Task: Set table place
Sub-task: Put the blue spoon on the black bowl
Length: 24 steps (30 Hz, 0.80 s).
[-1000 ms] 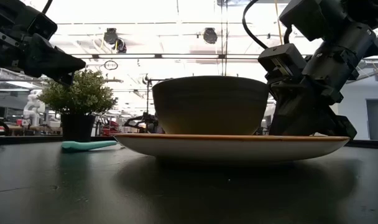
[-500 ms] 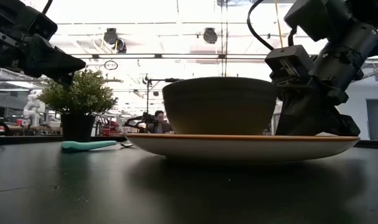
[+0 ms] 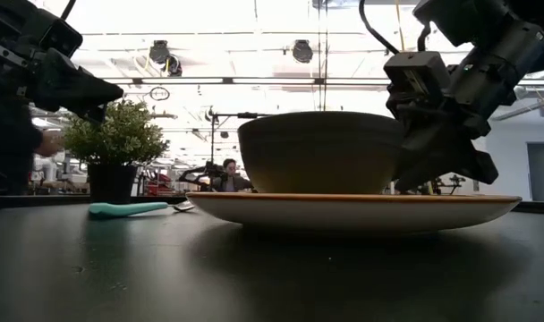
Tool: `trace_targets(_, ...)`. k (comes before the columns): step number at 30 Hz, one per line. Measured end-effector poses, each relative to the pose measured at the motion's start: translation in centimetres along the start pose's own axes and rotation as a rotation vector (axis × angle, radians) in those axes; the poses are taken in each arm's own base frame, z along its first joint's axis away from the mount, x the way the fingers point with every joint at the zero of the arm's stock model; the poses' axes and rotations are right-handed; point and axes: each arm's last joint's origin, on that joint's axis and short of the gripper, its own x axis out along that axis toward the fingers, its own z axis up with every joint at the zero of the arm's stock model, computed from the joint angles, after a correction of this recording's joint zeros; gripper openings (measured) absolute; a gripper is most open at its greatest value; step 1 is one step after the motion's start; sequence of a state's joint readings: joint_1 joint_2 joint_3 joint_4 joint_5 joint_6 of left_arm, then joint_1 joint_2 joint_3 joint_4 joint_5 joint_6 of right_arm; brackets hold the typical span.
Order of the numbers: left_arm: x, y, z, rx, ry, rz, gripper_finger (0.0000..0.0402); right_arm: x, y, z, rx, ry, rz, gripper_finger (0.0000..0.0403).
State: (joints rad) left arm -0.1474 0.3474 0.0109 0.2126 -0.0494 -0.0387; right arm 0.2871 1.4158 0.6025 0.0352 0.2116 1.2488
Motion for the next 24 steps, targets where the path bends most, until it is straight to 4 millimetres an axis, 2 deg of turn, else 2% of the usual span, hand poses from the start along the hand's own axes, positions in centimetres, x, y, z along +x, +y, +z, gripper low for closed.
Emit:
trace_targets(7,0.0,0.0,0.0,0.000,0.001,0.000,0.0031,0.0,-0.3,0.2,-0.043,-0.001,-0.024,0.0006)
trace_targets(17,0.0,0.0,-0.1,0.004,0.008,0.001,0.0031,-0.1,-0.7,0.5,-0.175,0.007,-0.063,0.0001)
trace_targets(20,0.0,0.0,-0.1,0.006,0.007,0.001,0.0031,-1.0,-0.4,0.9,-0.225,-0.053,-0.052,0.0001)
trace_targets(24,0.0,0.0,-0.1,0.007,0.008,0.001,0.0031,-3.3,0.3,1.9,-0.348,-0.156,-0.003,0.0000)
